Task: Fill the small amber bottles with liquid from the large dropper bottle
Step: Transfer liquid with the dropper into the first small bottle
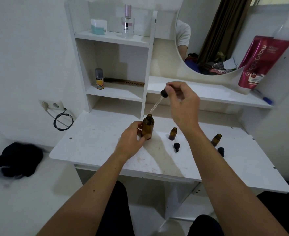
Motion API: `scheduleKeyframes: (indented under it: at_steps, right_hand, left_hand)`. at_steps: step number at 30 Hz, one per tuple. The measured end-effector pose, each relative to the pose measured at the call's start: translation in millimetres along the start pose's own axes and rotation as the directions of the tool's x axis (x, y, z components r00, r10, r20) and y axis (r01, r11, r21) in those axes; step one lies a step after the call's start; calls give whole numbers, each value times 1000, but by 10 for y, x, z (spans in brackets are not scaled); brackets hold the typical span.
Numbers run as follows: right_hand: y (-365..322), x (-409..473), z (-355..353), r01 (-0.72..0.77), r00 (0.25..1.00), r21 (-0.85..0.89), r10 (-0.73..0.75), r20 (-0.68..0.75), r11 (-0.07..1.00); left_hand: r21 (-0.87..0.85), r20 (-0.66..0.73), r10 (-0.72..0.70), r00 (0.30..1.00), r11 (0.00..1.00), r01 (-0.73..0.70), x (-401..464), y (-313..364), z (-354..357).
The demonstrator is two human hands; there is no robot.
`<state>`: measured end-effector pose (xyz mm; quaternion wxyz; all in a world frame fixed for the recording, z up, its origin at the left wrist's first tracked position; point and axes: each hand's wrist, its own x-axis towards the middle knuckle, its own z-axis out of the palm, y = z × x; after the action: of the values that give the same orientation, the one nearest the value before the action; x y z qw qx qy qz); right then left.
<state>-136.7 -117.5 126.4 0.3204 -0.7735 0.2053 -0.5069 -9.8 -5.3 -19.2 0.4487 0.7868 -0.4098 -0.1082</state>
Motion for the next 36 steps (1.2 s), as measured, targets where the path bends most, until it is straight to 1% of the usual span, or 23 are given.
scheduleKeyframes:
  at_steps: [1, 3, 5, 6, 8, 11, 14, 16, 21, 26, 29, 33, 36]
  right_hand:
    - [9, -2, -61, 0, 1000, -2, 0, -25, 1000]
    - [65, -36, -186, -12, 999, -4, 12, -53, 1000]
    - [164, -97, -300, -33, 998, -13, 32, -56, 999]
    - [223, -133, -349, -43, 998, -22, 41, -51, 999]
    - [342, -203, -434, -57, 998, -47, 55, -41, 997]
    - [474, -272, -547, -82, 995, -65, 78, -54, 995]
    - [563, -298, -637, -73, 995, -94, 67, -73, 993]
    - [607, -304, -665, -60, 996, -109, 52, -75, 992]
    - [715, -323, -622, -60, 997, -126, 52, -63, 990]
    - [788, -362, -559, -78, 997, -120, 80, 15, 990]
    - [836, -399, -534, -132, 989, -119, 139, 49, 984]
    - [916, -425, -484, -178, 981, -147, 188, 54, 973]
    - [915, -436, -453, -184, 981, -135, 190, 39, 974]
  left_hand:
    - [-31, -20, -21, 1000, 999, 21, -27, 17, 2]
    - [-112, -121, -72, 990, 992, 58, -125, 66, 19]
    - [-190, -227, -85, 970, 981, 42, -270, 156, 65]
    - [-210, -247, -66, 967, 978, 13, -345, 207, 105]
    - [-227, -228, -14, 974, 973, -39, -447, 308, 219]
    - [-244, -142, 51, 989, 966, -85, -452, 455, 431]
    - [-220, -53, 76, 996, 972, -86, -358, 568, 632]
    - [-219, -26, 68, 997, 973, -73, -260, 605, 729]
    - [-236, 16, 8, 1000, 972, -4, -3, 563, 839]
    - [-173, 19, 56, 998, 984, -52, 93, 518, 869]
    - [-172, 11, 83, 997, 982, -80, 111, 521, 868]
    - [-176, 4, 115, 993, 978, -113, 114, 516, 860]
    - [-178, 9, 119, 993, 977, -115, 112, 503, 859]
